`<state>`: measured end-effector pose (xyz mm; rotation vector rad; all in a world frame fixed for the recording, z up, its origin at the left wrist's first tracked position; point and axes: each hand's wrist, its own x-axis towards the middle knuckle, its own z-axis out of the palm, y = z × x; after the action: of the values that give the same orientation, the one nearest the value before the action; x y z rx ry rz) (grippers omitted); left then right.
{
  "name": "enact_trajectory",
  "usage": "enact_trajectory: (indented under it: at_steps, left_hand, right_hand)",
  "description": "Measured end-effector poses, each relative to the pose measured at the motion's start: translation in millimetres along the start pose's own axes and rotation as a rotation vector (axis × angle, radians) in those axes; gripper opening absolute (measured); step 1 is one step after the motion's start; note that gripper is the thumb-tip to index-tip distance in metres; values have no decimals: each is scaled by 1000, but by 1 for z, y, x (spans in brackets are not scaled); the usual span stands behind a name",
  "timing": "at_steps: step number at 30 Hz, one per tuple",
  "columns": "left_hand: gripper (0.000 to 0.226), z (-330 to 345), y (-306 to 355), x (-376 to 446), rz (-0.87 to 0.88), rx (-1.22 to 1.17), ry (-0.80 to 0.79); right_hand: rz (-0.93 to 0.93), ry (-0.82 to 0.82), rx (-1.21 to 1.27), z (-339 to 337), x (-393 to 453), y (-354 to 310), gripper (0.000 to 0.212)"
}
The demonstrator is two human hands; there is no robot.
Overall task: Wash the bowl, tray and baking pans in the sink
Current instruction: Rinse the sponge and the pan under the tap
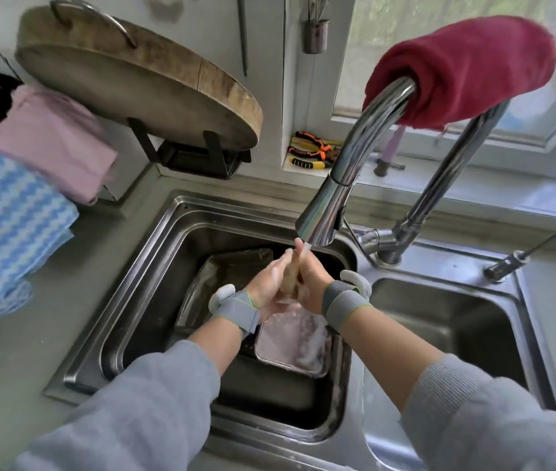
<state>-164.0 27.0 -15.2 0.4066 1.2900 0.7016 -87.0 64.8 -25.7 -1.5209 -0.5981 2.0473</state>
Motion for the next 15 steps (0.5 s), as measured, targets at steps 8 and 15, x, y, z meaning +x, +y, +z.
enact_trajectory:
  at_steps: [8, 15]
  left_hand:
    - [32, 14, -5, 14, -20, -138, 118]
    - [29, 29, 21, 23, 17, -84, 293]
  right_hand:
    - [-157, 177, -382, -35, 0, 5, 32]
    - [-203, 262, -267, -33, 0, -2, 34]
